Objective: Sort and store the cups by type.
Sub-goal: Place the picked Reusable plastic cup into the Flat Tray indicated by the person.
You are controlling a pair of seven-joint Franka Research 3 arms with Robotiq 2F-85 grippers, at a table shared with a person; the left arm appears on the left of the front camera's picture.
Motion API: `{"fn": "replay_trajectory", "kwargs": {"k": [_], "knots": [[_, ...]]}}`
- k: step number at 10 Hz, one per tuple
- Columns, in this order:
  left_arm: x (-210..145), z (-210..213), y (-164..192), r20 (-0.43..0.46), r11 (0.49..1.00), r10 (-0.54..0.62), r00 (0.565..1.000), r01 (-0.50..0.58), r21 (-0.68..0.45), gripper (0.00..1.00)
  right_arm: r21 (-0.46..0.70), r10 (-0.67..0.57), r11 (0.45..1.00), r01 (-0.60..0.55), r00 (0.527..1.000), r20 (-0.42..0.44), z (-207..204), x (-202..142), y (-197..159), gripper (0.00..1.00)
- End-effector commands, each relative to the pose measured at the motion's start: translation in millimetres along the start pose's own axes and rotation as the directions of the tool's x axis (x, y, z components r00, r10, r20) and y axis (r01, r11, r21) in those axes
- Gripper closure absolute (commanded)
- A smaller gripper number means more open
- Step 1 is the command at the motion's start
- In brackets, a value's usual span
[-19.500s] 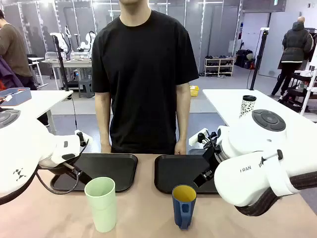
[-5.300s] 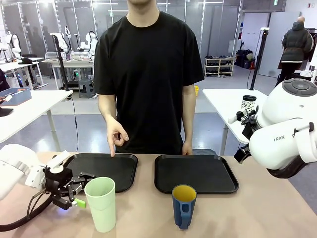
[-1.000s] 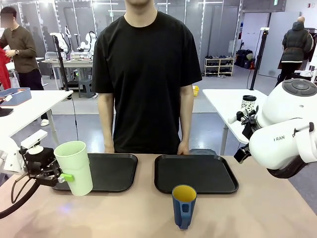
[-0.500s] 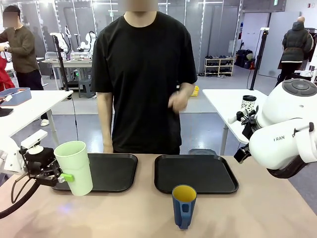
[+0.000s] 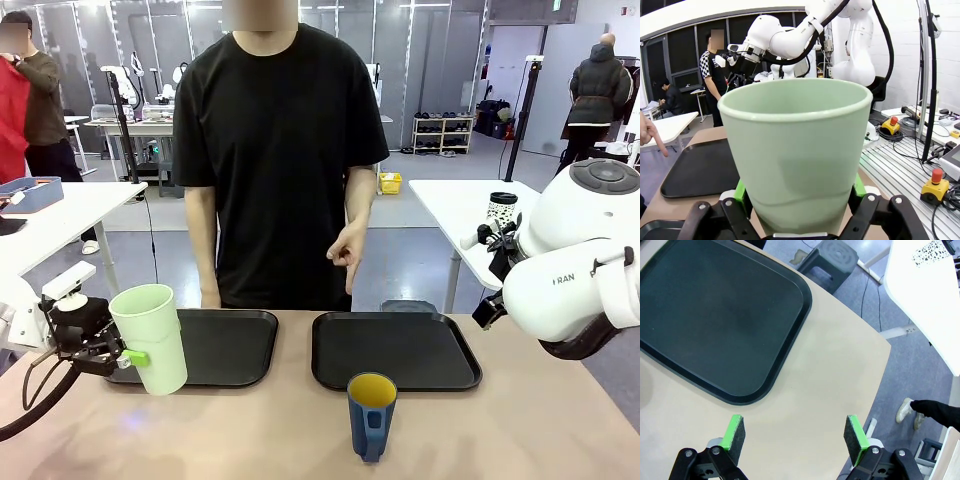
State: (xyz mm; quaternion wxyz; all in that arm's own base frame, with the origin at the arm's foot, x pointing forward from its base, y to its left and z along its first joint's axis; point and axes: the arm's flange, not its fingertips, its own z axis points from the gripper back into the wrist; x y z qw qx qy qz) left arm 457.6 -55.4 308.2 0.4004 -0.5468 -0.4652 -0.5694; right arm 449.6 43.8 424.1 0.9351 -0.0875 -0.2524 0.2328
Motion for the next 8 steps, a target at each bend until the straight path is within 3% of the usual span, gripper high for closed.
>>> {"fn": "replay_trajectory", "kwargs": {"k": [1, 5, 6, 8], "knots": [[1.1, -0.3, 3.2, 0.003, 1.000, -0.010, 1.000, 0.010, -0.004, 0.45, -0.001, 0.002, 1.000, -0.002, 1.000, 0.004, -0.9, 0.1, -0.1, 0.00], [1.1, -0.3, 3.2, 0.003, 1.000, -0.010, 1.000, 0.010, -0.004, 0.45, -0.001, 0.002, 1.000, -0.002, 1.000, 0.004, -0.9, 0.1, -0.1, 0.00], [0.0, 0.0, 0.0, 0.000, 1.000, 0.000, 1.000, 0.000, 0.000, 0.14, -0.001, 0.002, 1.000, -0.002, 1.000, 0.004, -0.9, 0.1, -0.1, 0.00], [4.0, -12.1, 13.8, -0.004, 1.000, 0.002, 1.000, -0.002, -0.013, 0.14, -0.001, 0.002, 1.000, -0.002, 1.000, 0.004, -0.9, 0.1, -0.1, 0.00]]}}
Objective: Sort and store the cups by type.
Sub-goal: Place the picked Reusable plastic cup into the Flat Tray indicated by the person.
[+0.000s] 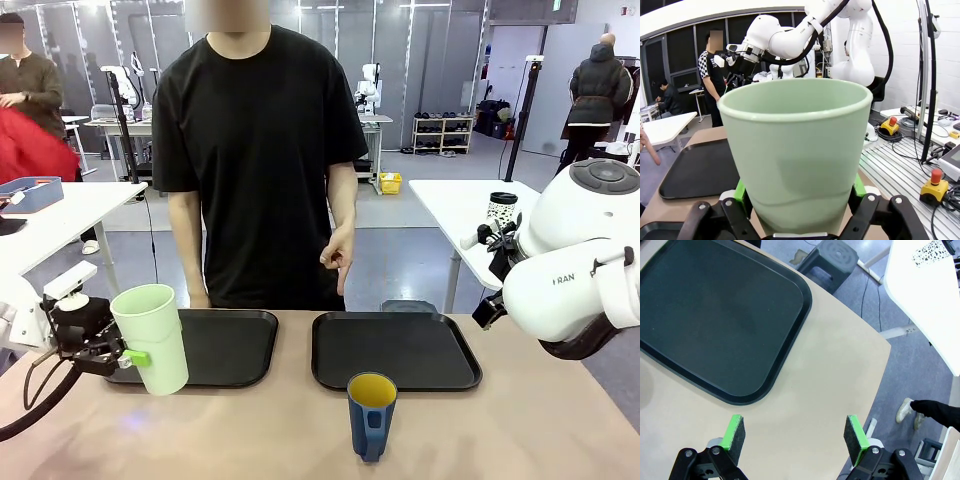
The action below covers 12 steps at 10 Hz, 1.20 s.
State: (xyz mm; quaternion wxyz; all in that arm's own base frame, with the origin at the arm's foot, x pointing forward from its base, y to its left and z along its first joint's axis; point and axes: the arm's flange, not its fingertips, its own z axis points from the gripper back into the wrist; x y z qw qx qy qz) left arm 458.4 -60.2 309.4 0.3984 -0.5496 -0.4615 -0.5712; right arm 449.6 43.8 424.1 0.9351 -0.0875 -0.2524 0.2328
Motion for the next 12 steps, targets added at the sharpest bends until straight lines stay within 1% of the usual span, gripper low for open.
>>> {"fn": "replay_trajectory", "kwargs": {"k": [1, 2, 4, 6, 7, 8, 9, 12], "knots": [[6.4, -14.8, 23.2, 0.003, 1.000, -0.020, 1.000, 0.020, -0.014, 0.14, -0.001, 0.003, 1.000, -0.003, 1.000, 0.004, -0.9, 0.2, 0.0, 0.00], [10.9, -23.3, 36.7, 0.014, 0.999, -0.039, 0.999, 0.039, -0.004, 0.14, -0.001, 0.003, 1.000, -0.003, 1.000, 0.004, -0.9, 0.2, 0.0, 0.00], [21.4, -47.0, 76.3, 0.028, 0.998, -0.061, 0.998, 0.062, -0.027, 0.14, -0.001, 0.003, 1.000, -0.003, 1.000, 0.004, -0.9, 0.2, 0.0, 0.00], [29.3, -75.4, 119.1, 0.034, 0.998, -0.059, 0.998, 0.060, -0.014, 0.14, -0.001, 0.003, 1.000, -0.003, 1.000, 0.004, -0.9, 0.2, 0.0, 0.00], [28.9, -91.5, 139.0, 0.013, 0.999, -0.049, 0.999, 0.049, -0.013, 0.14, -0.001, 0.003, 1.000, -0.003, 1.000, 0.004, -0.9, 0.2, 0.0, 0.00], [26.7, -111.6, 157.9, -0.027, 0.999, -0.039, 0.999, 0.038, -0.017, 0.14, -0.001, 0.003, 1.000, -0.003, 1.000, 0.004, -0.9, 0.2, 0.0, 0.00], [24.2, -133.3, 171.7, -0.028, 0.999, -0.022, 0.999, 0.021, -0.044, 0.14, -0.001, 0.003, 1.000, -0.003, 1.000, 0.004, -0.9, 0.2, 0.0, 0.00], [17.0, -181.0, 205.9, 0.009, 1.000, -0.003, 1.000, 0.004, -0.025, 0.14, -0.001, 0.003, 1.000, -0.003, 1.000, 0.004, -0.9, 0.2, 0.0, 0.00]]}}
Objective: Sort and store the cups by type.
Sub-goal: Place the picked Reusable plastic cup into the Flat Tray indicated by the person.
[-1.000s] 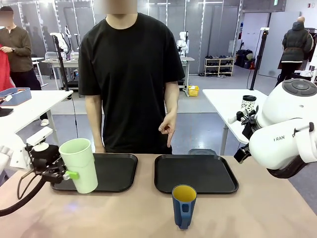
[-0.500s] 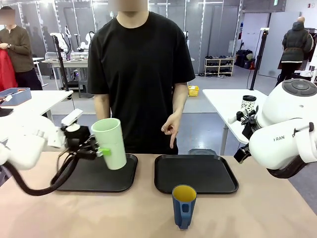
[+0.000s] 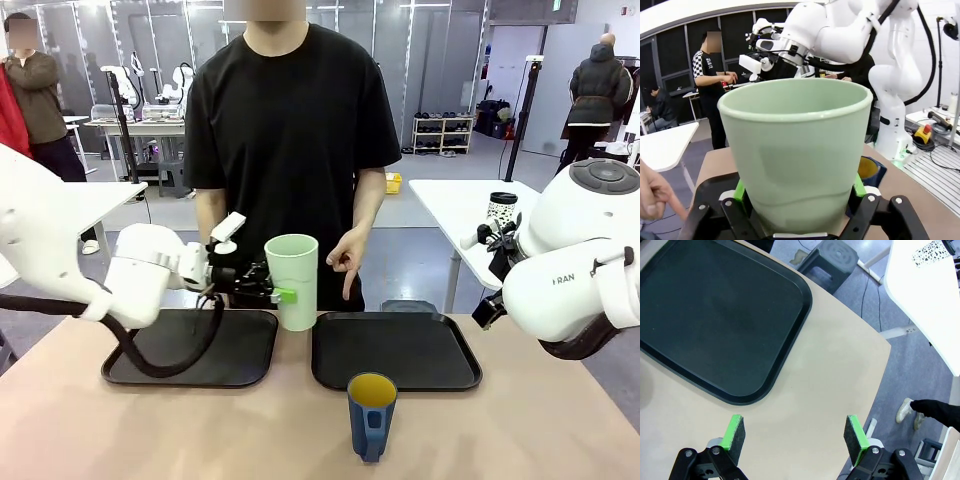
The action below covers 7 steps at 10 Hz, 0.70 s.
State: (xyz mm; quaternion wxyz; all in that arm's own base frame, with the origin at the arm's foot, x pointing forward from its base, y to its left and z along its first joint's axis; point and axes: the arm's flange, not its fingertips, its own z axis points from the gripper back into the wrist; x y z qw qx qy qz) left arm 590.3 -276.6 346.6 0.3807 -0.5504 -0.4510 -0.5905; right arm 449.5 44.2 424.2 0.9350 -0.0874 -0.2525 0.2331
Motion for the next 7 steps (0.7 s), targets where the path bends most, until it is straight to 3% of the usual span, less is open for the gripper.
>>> {"fn": "replay_trajectory", "kwargs": {"k": [1, 2, 3, 7], "knots": [[-1.7, -15.7, 26.7, 0.039, 0.999, 0.033, 0.999, -0.034, 0.024, 0.14, -0.001, 0.002, 1.000, -0.002, 1.000, 0.003, -1.0, 0.0, -0.3, 0.00], [-3.2, -23.0, 28.7, 0.040, 0.999, 0.041, 0.998, -0.040, -0.022, 0.14, -0.001, 0.002, 1.000, -0.002, 1.000, 0.003, -1.0, 0.0, -0.3, 0.00], [-2.7, -12.0, 9.3, 0.015, 1.000, 0.010, 1.000, -0.010, 0.002, 0.14, -0.001, 0.002, 1.000, -0.002, 1.000, 0.003, -1.0, 0.0, -0.3, 0.00], [-2.7, -12.0, 9.3, 0.015, 1.000, 0.010, 1.000, -0.010, 0.002, 0.14, -0.001, 0.002, 1.000, -0.002, 1.000, 0.003, -1.0, 0.0, -0.3, 0.00]]}}
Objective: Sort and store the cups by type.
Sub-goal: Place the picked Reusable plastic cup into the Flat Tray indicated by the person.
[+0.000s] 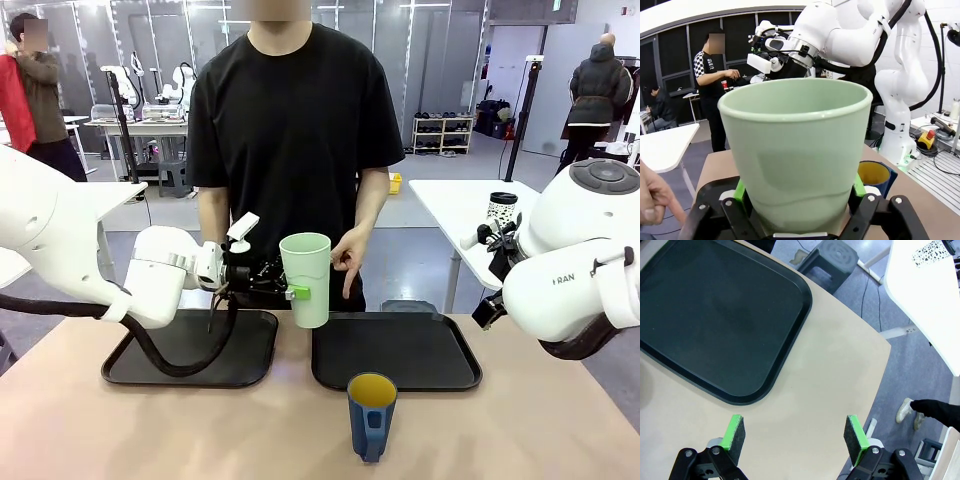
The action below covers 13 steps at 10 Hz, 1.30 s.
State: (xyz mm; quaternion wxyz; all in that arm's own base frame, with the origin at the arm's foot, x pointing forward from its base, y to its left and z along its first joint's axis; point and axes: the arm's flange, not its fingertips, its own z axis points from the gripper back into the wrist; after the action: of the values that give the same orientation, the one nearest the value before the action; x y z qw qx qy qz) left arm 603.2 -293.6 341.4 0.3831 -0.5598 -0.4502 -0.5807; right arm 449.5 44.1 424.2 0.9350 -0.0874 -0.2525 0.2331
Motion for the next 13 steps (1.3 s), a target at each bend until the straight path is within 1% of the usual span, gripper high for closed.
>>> {"fn": "replay_trajectory", "kwargs": {"k": [1, 2, 4, 6, 10, 12, 13], "knots": [[-0.2, -0.6, -0.1, 0.000, 1.000, 0.000, 1.000, 0.000, -0.001, 0.14, -0.001, 0.002, 1.000, -0.002, 1.000, 0.003, -1.0, 0.0, -0.3, 0.00], [-5.9, -11.2, -1.1, 0.036, 1.000, -0.012, 0.999, 0.012, 0.006, 0.14, -0.001, 0.002, 1.000, -0.002, 1.000, 0.003, -1.0, 0.0, -0.3, 0.00], [-8.7, -23.7, -2.1, 0.056, 0.995, -0.063, 0.996, 0.058, 0.083, 0.14, -0.001, 0.002, 1.000, -0.002, 1.000, 0.003, -1.0, 0.0, -0.3, 0.00], [-9.0, -41.0, 5.6, 0.096, 0.991, -0.080, 0.992, 0.068, 0.117, 0.14, -0.001, 0.002, 1.000, -0.002, 1.000, 0.003, -1.0, 0.0, -0.3, 0.00], [-35.0, -90.9, 28.9, 0.168, 0.995, -0.059, 0.984, 0.045, 0.086, 0.14, -0.001, 0.002, 1.000, -0.002, 1.000, 0.003, -1.0, 0.0, -0.3, 0.00], [-47.1, -95.5, 39.3, 0.162, 0.990, -0.068, 0.984, 0.047, 0.132, 0.14, -0.001, 0.002, 1.000, -0.002, 1.000, 0.003, -1.0, 0.0, -0.3, 0.00], [-52.2, -97.4, 42.8, 0.163, 0.990, -0.070, 0.984, 0.049, 0.133, 0.14, -0.001, 0.002, 1.000, -0.002, 1.000, 0.003, -1.0, 0.0, -0.3, 0.00]]}}
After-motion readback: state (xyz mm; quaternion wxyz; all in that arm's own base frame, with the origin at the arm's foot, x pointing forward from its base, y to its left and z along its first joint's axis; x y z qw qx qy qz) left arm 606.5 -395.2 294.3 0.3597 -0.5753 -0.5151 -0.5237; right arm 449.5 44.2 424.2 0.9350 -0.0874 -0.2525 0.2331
